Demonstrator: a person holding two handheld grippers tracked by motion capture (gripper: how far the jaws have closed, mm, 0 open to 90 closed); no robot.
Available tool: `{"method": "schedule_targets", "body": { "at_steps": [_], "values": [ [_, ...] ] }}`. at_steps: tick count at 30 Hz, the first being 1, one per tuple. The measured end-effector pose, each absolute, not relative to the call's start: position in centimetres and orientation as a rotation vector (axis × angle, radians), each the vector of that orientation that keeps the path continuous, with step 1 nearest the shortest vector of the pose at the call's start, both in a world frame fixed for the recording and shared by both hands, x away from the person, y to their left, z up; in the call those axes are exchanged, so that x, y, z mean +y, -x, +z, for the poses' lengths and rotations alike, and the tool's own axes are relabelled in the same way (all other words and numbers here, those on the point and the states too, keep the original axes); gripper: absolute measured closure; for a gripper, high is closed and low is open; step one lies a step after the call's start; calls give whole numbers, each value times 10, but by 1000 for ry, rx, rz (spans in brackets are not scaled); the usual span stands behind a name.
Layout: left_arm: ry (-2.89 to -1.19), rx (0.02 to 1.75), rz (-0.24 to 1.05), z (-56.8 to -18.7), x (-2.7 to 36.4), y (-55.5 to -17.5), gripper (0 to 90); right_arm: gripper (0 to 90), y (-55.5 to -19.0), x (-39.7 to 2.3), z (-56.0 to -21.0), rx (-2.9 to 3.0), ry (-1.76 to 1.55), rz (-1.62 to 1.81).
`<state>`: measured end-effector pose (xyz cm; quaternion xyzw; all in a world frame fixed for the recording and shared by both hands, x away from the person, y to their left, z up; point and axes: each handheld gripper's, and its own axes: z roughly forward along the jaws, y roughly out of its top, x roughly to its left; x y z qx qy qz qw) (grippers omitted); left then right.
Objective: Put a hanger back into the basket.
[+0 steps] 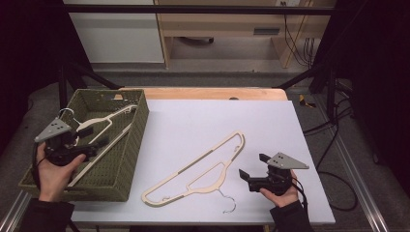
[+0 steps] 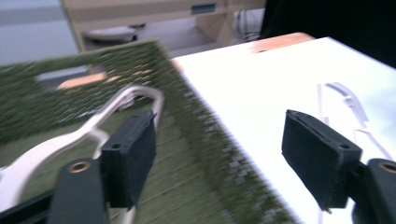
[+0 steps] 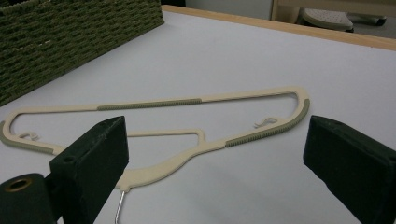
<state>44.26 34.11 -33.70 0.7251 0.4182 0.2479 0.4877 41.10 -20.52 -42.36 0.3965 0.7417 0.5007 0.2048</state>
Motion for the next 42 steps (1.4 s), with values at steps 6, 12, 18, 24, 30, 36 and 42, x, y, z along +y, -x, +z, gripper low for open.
{"method": "schedule_targets", "body": {
  "at_steps": [6,12,18,24,30,36,42],
  "values": [
    [-1770,905,572,-342,302,-430,174,72,-410,-202,-424,2074,-1107,1391],
    [-1795,830,552,-349,269,-419,106,81,-409,-198,-423,2099,-1094,1383],
    [-1839,772,487,-367,241,-413,82,84,-408,-189,-427,2130,-1098,1369],
    [-1876,744,453,-382,222,-406,81,87,-406,-179,-431,2166,-1101,1349],
    [-1904,742,409,-398,213,-404,83,133,-404,-165,-437,2197,-1126,1293],
    [-1919,750,398,-410,211,-405,79,183,-403,-150,-449,2276,-1129,1210],
    [-1934,766,387,-419,210,-407,83,302,-401,-135,-461,2362,-1102,1114]
  ]
}}
